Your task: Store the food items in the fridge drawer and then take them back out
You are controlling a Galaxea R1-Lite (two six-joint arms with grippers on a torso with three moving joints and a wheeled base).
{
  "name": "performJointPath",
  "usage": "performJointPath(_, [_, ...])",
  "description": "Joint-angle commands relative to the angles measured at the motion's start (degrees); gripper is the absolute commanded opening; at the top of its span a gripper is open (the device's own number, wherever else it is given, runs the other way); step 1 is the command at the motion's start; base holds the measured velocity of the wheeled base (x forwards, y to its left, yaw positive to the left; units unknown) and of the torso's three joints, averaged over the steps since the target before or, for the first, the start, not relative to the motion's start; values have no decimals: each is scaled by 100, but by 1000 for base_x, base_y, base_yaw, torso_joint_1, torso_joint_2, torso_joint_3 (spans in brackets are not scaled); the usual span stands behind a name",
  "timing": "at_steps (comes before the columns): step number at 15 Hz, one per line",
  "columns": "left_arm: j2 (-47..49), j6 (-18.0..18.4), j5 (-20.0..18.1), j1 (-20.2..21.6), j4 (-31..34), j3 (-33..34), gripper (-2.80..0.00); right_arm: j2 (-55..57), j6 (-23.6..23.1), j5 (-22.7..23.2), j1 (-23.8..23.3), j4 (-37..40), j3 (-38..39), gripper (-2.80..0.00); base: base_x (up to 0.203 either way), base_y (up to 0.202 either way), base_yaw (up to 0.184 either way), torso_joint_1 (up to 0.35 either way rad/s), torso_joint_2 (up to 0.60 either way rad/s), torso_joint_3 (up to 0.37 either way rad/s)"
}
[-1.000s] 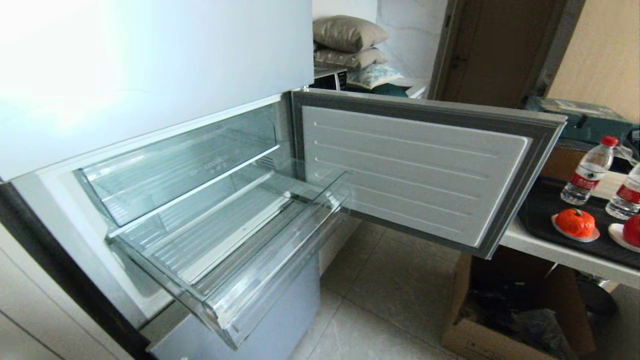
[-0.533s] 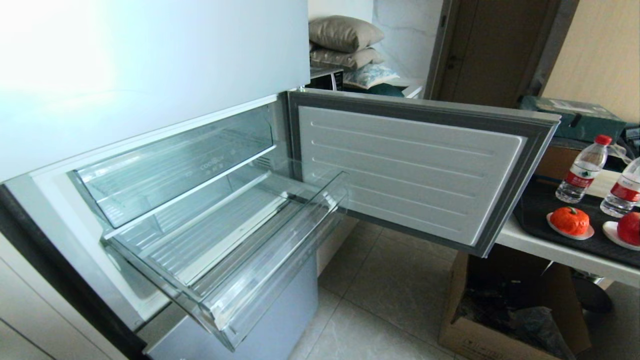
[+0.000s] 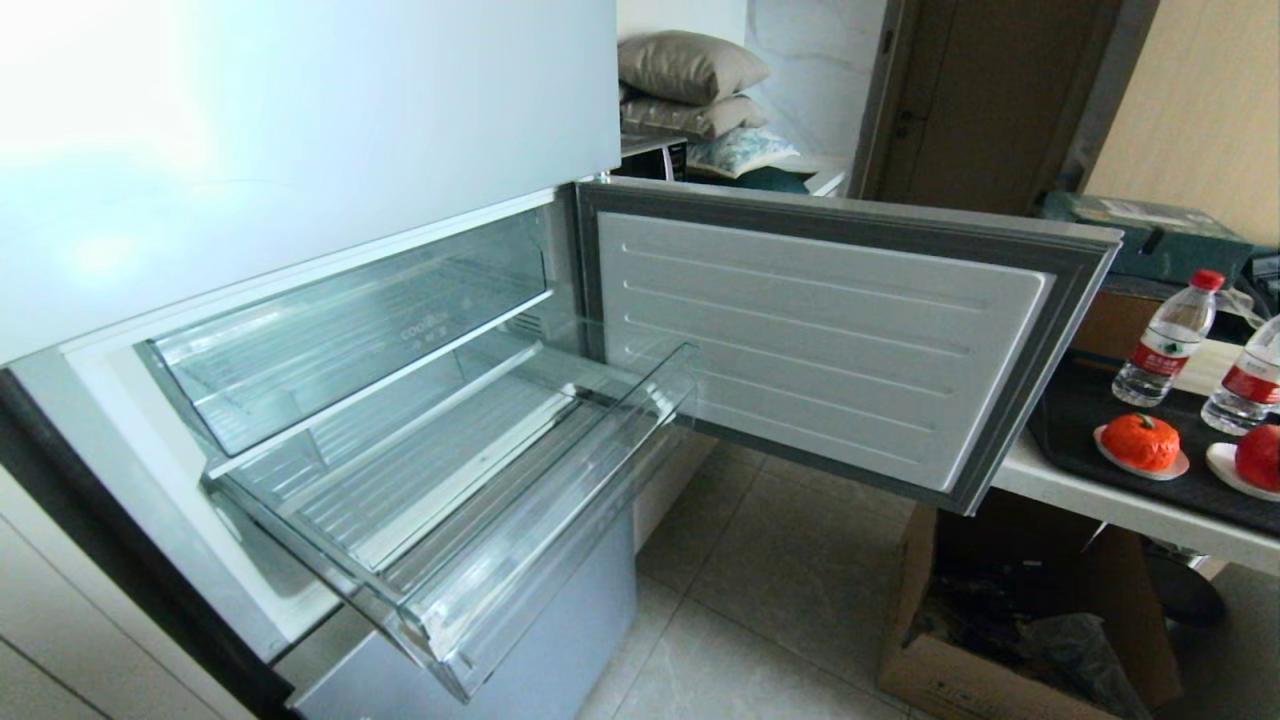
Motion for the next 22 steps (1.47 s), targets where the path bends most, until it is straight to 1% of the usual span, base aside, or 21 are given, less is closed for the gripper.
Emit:
performJointPath(1, [-1,1,1,0,0,0,-280,1439,31,94,-254,-267,-86,0,0,0,0,0,0,0])
performJointPath(3, [8,1,1,0,0,0,-280,2478,41,184,-443,-922,-130,0,0,0,0,0,0,0])
performJointPath(6, [8,1,1,0,0,0,-280,4096,2,249,-896,-2249,-311,0,0,0,0,0,0,0])
performJointPath(8, [8,1,1,0,0,0,-280,4942,-55,311,-1277,-2846,-701,0,0,0,0,0,0,0])
performJointPath(9, [-1,1,1,0,0,-2,-280,5313,-148,456,-1498,-3020,-997,0,0,0,0,0,0,0])
performJointPath(11, [0,1,1,0,0,0,-280,5875,-444,1116,-1893,-3182,-1601,0,0,0,0,0,0,0])
performJointPath(12, [8,1,1,0,0,0,-280,6082,-616,1350,-1982,-3208,-1824,0,0,0,0,0,0,0])
performJointPath(13, [4,1,1,0,0,0,-280,6291,-805,1436,-2029,-3219,-2016,0,0,0,0,0,0,0])
performJointPath(15, [8,1,1,0,0,0,-280,6706,-1021,1488,-2086,-3243,-2504,0,0,0,0,0,0,0])
performJointPath(20, [8,1,1,0,0,-7,-280,7620,-1310,1523,-2098,-3253,-3610,0,0,0,0,0,0,0])
performJointPath(22, [1,1,1,0,0,0,-280,7966,-1359,1525,-2096,-3253,-3977,0,0,0,0,0,0,0])
